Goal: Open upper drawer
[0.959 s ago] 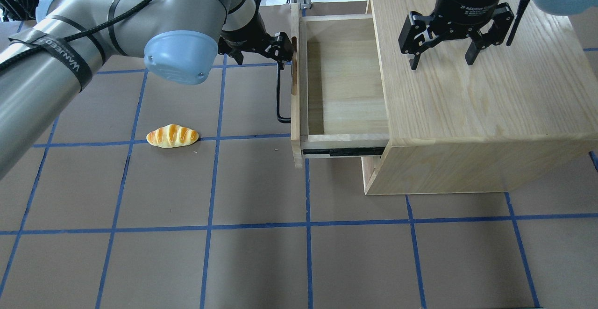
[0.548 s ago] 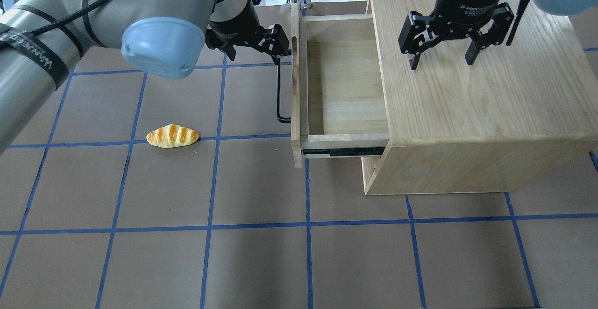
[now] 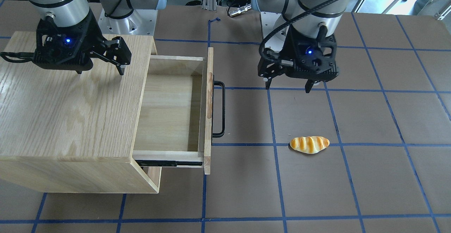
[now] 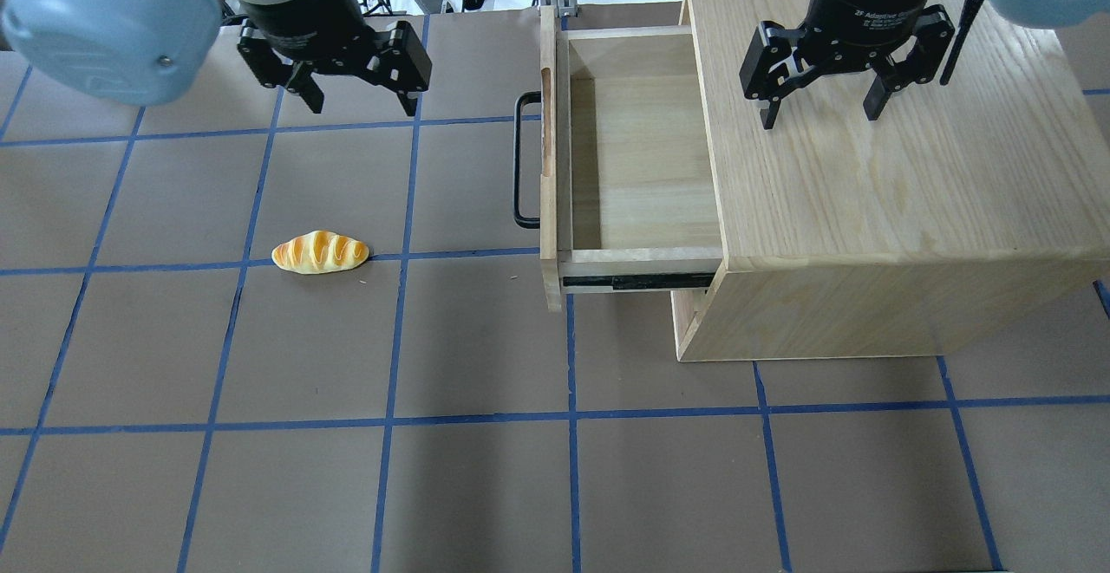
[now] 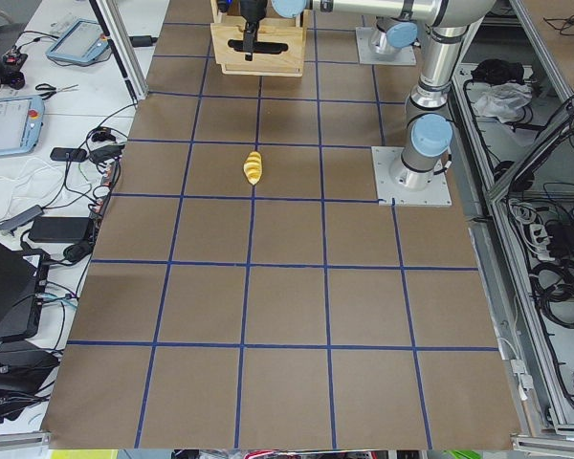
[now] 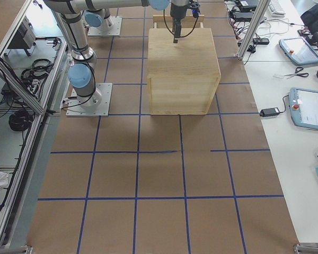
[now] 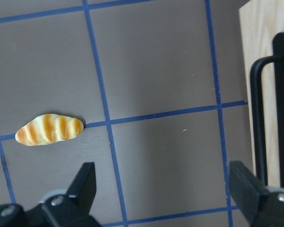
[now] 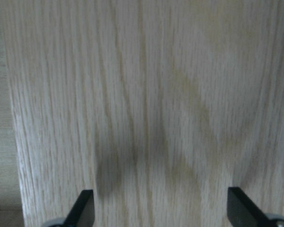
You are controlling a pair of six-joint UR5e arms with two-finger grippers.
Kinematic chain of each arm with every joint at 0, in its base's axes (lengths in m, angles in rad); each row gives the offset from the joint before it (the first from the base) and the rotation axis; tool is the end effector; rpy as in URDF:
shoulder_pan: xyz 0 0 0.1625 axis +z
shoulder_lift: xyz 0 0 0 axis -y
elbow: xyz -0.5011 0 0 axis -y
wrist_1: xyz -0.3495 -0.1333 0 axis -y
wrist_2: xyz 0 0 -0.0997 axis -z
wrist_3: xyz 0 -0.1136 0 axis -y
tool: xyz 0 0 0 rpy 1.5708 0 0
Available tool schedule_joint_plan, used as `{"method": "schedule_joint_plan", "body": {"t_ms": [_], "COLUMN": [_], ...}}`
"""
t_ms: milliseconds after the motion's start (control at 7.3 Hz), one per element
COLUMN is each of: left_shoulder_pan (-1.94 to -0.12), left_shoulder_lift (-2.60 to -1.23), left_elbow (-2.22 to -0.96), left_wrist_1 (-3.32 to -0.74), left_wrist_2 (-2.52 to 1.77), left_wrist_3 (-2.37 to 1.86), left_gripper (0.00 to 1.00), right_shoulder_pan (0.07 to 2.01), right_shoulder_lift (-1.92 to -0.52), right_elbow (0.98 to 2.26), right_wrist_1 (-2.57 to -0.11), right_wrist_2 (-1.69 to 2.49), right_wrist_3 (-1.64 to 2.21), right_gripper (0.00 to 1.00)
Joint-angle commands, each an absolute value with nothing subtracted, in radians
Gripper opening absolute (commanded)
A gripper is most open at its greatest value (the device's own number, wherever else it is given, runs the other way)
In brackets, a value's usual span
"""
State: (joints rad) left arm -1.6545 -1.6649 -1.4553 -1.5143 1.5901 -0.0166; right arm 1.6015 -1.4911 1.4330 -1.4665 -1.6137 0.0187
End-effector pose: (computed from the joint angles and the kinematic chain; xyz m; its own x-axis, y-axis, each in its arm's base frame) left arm -0.1728 -0.4920 0.5634 -0.9977 0.0656 -0.0179 0.0668 0.9947 -0.0781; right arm 0.1432 -0.4790 0.5643 -0.9989 -0.0140 0.0437 -0.0120 0.9989 0.0454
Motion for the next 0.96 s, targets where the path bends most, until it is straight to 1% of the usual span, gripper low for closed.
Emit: {"method": "schedule_joint_plan", "body": {"t_ms": [0,411,822], "left_shoulder_pan": [-1.579,-1.551,-1.554], "left_shoulder_lift": [-1.6,-1.565,-1.552], "left_elbow": [-1.47,-1.545,-1.549], "left_wrist_1": [-1.601,-1.583,-1.578], "left_wrist_2": [1.609,1.674,1.652], "left_wrist_3": [-0.005,0.003,0.009], "left_gripper": [1.0,1.0,1.0], "right_shoulder_pan": [1.601,1.601,1.601], "right_shoulder_lift": [-1.491,-1.491,-1.491], "right_elbow": [1.433,1.433,1.433], "right_wrist_1": [-1.466,-1.466,-1.466], "right_wrist_2": [-1.614,-1.614,-1.614], "right_wrist_3": [0.018,0.02,0.018], "right_gripper": [1.0,1.0,1.0]}}
